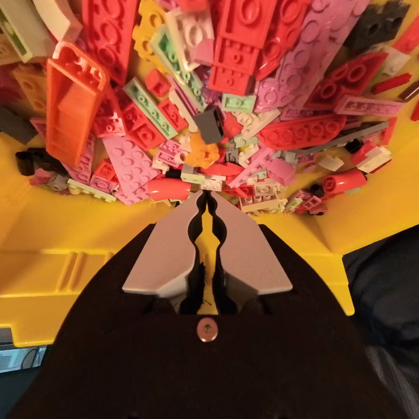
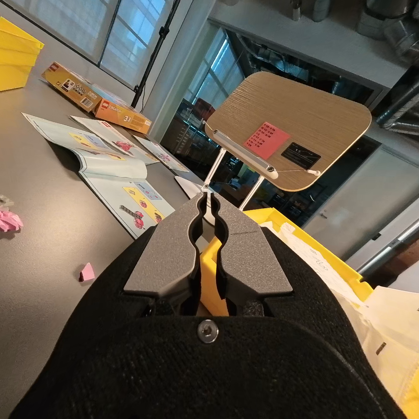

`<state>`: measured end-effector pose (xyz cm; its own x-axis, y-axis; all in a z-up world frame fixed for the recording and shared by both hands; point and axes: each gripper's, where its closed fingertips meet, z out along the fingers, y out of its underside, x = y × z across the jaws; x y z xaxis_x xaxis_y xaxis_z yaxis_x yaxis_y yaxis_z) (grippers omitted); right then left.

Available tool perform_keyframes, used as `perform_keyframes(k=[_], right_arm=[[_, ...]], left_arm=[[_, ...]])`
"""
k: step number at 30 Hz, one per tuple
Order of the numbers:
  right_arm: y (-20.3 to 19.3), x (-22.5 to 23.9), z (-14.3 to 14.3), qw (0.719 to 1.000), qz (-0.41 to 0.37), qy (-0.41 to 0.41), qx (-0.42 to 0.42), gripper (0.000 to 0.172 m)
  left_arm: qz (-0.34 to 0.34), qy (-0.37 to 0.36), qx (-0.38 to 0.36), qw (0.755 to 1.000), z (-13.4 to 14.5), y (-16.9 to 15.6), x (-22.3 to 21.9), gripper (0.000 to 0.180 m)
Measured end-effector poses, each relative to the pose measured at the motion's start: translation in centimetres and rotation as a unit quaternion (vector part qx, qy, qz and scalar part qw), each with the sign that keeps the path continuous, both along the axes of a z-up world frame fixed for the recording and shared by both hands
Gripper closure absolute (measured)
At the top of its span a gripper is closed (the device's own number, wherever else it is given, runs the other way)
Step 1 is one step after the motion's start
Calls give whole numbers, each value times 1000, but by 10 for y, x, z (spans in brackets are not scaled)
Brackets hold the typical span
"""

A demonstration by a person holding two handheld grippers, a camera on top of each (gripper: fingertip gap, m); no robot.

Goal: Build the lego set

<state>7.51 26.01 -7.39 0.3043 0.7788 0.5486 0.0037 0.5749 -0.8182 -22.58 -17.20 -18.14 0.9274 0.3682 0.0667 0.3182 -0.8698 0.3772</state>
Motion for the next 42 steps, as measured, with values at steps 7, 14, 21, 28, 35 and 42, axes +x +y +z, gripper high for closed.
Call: perform_keyframes(k=[7,14,21,28,35,42], right_arm=[[-2,-2,-2,1000,4,-6,4,172],[-3,-2,-3,1000,3,-9,7,172],[-3,-3,-4,1000,3,-12,8,172],[-3,-4,-4,1000,2,-14,8,172],[-2,-5,-4,1000,-1,-12,6,172],[-7,-5,1,1000,11,0,-5,172]], left_arm=[[5,-29,8,1000,2,3,12,169],[-16,26,-26,999,2,-4,-3,170],[-23,25,-46,998,0,-7,-4,170],[-32,20,-29,999,1,-5,-6,174],[-49,125,148,980,46,37,-5,174],[-185,247,466,829,139,142,102,174]])
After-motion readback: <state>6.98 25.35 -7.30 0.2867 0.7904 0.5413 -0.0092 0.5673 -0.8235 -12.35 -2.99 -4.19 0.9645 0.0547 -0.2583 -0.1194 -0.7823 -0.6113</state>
